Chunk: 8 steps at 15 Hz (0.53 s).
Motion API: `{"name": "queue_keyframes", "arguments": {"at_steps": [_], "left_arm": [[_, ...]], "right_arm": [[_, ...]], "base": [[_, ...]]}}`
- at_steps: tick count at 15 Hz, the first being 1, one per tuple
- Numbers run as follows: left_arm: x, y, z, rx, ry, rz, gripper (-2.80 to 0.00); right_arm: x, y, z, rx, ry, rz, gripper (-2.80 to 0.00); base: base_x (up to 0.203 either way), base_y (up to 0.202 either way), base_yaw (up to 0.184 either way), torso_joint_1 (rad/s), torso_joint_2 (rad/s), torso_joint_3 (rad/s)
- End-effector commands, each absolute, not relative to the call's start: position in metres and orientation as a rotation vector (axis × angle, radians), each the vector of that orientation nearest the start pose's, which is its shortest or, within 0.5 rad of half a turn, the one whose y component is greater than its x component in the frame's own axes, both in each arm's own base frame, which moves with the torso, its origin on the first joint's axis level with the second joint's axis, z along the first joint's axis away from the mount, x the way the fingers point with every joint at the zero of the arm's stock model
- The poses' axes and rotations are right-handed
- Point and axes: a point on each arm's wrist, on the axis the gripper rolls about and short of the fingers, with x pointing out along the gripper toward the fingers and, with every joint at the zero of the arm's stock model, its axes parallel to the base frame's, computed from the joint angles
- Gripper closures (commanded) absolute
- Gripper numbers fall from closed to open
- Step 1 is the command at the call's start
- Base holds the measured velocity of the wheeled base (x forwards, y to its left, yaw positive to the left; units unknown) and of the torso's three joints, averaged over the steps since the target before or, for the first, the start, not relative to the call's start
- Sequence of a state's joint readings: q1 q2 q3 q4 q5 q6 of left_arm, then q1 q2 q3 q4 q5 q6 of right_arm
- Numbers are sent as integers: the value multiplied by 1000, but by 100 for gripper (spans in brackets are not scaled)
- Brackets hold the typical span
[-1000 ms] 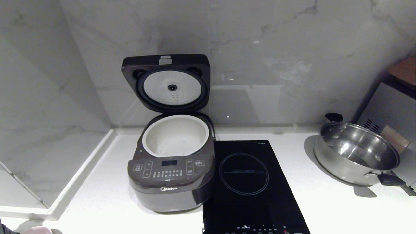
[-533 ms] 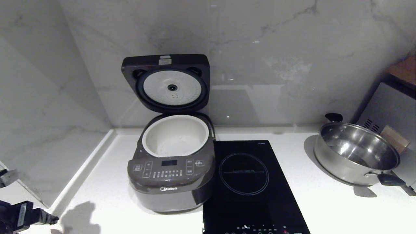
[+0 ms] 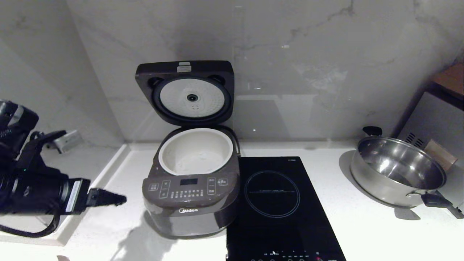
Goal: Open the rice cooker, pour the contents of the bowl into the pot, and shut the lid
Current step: Close the rice cooker
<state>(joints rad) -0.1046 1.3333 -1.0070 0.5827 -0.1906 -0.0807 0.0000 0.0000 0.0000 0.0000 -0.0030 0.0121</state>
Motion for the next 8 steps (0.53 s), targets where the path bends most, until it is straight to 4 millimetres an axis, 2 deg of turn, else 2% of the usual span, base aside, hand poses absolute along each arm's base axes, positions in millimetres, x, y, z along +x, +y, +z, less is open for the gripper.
{"name": "queue_keyframes", "arguments": {"at_steps": [1, 4, 8], "left_arm": [[199, -45, 249, -117, 834, -327, -280], [244, -80, 285, -197, 634, -409, -280], [297, -121, 314, -327, 448, -382, -280]], "right_arm": [[-23, 0, 75, 12, 0, -3, 0], [-23, 0, 75, 12, 0, -3, 0], [-23, 0, 75, 12, 0, -3, 0]], "base": [[0, 0, 0, 0, 0, 0], [0, 0, 0, 0, 0, 0], [0, 0, 0, 0, 0, 0]]}}
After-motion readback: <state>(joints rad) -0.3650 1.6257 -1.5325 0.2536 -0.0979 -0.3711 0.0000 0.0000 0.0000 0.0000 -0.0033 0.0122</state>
